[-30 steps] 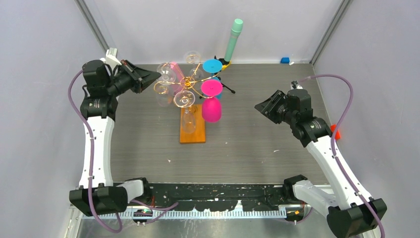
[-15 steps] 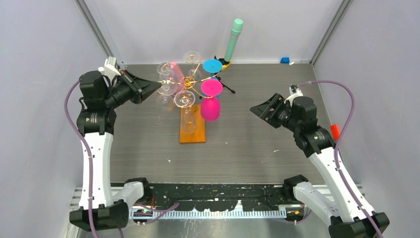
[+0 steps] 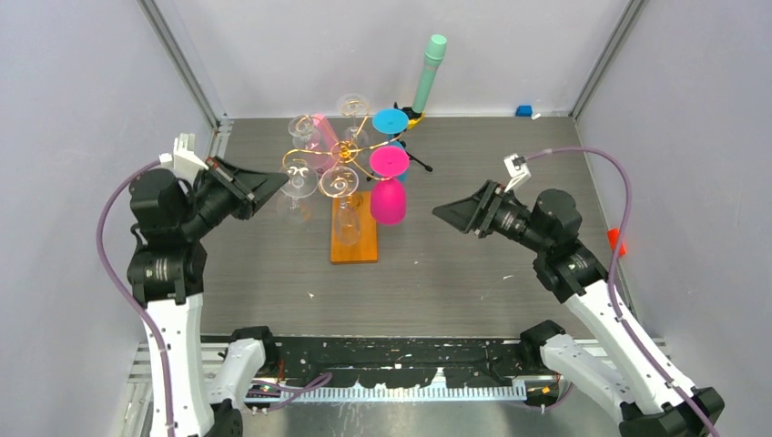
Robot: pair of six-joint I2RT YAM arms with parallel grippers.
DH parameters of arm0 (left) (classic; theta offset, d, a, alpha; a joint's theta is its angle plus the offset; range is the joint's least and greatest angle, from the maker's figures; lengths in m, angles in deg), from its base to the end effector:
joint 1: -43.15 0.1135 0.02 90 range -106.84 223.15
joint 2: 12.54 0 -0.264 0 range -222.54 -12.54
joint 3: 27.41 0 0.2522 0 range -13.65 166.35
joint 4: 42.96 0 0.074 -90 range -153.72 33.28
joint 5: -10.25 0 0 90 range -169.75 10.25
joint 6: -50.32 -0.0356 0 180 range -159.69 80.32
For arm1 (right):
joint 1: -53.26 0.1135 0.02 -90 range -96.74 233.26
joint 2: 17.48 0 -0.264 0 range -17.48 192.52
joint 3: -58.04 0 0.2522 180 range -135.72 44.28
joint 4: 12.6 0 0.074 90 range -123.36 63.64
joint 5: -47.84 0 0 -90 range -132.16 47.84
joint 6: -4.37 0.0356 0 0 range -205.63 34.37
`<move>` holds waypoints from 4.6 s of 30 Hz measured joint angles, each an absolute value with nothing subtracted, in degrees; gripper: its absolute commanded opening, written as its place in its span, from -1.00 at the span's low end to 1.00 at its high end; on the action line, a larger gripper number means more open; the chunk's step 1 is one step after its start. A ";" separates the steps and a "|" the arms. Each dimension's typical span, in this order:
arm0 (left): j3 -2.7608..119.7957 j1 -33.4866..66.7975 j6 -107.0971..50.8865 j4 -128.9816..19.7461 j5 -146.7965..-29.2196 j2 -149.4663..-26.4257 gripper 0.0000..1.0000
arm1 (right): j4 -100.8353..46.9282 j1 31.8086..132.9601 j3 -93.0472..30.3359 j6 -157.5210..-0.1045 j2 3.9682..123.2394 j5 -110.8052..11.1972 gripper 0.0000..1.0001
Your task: Take the wine glass off the wine glass rack
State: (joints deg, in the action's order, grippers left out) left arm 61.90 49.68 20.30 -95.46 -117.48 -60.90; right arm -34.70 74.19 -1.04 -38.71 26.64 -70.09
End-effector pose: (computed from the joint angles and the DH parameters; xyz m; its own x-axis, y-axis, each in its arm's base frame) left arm 0.1368 -0.0063 0.4556 -0.5374 -0.7508 -0.3841 0.0808 0.4075 -0.9096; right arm 0.1610 0.0794 0.3493 -0.6269 0.4512 -0.6352 -0.4273 0.4827 0.7645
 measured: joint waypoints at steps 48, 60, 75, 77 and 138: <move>45.48 30.84 40.48 -92.53 -122.05 -48.29 -1.00 | 10.31 119.67 -1.68 -78.99 52.32 -53.19 -0.53; 46.99 30.84 42.55 -88.01 -123.73 -49.86 -0.73 | 14.02 119.63 -2.35 -76.33 52.32 -53.23 -0.99; 48.02 30.77 37.46 -80.03 -125.31 -52.68 0.65 | 21.74 119.91 -2.46 -62.99 53.63 -39.92 -0.99; 48.02 30.77 36.15 -80.10 -124.65 -52.55 0.68 | 21.67 119.89 -2.46 -60.81 53.26 -35.84 -0.99; 45.59 30.53 57.41 -59.29 -119.87 -56.18 -0.58 | 45.65 119.41 -3.01 -37.23 56.08 -2.61 -0.99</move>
